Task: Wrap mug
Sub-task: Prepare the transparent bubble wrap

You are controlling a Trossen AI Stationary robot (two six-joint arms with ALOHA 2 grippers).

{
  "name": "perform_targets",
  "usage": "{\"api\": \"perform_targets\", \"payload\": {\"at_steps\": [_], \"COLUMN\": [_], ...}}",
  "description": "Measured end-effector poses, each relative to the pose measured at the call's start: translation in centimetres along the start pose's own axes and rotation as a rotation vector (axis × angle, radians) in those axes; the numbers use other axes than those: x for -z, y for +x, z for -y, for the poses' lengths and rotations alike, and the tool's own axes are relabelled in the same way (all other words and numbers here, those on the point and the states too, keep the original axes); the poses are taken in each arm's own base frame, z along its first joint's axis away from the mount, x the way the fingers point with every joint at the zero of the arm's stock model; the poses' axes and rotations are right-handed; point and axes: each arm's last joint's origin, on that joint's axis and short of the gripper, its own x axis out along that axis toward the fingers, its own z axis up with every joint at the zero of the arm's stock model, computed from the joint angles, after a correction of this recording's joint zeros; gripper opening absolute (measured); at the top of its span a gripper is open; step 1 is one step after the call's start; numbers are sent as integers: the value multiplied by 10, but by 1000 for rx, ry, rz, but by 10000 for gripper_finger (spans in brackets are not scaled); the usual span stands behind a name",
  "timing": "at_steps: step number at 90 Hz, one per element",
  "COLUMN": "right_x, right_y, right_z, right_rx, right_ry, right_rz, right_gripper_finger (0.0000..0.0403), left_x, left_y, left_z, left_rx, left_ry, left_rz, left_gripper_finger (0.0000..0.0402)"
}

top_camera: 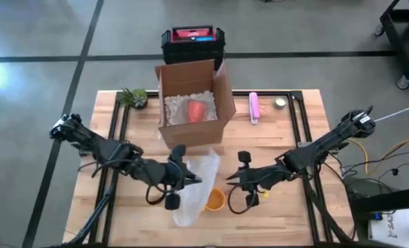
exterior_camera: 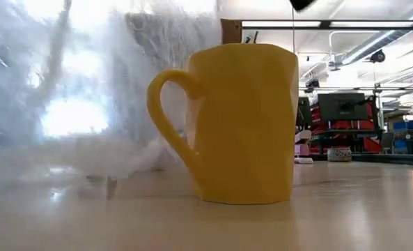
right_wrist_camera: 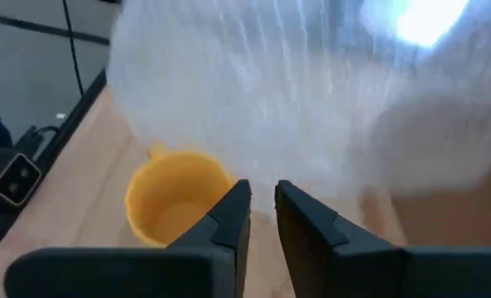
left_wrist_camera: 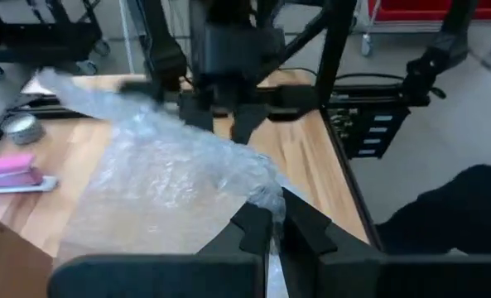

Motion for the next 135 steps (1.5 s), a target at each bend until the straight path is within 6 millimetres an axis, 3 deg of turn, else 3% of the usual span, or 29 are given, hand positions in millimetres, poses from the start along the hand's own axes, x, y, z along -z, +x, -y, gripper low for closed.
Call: {"api": "perform_targets", "payload": {"at_steps": [15,30,40,51,94,115,135], "right_x": [-17,-35,-54,-67,-62,-60,-55], "right_y": [-7,-22,-31,-38,-30,-23,-3], "right_z": [2,7,17,21,42,64,74], "right_rx": [-5,-87,-35,-22,32,66,-99], "right_ry": [-138,-275,-302,-220,-167,-103,-116], "right_rz": [23,-53,-13,32,-26,-44,-52], "right_gripper_finger": [33,47,66,81,139,213,275], "left_x": [7,6,6,7,11,13,13], "left_y": [10,4,1,1,8,11,11], "left_z": [1,-1,-2,-2,-1,0,0], "left_rx": [43,41,41,38,31,46,48], "left_ry": [12,-10,-8,-1,15,22,34], "left_rz": [-63,-73,-74,-85,-114,-128,-127], "left_gripper_finger": [0,0,0,0,0,0,0]}}
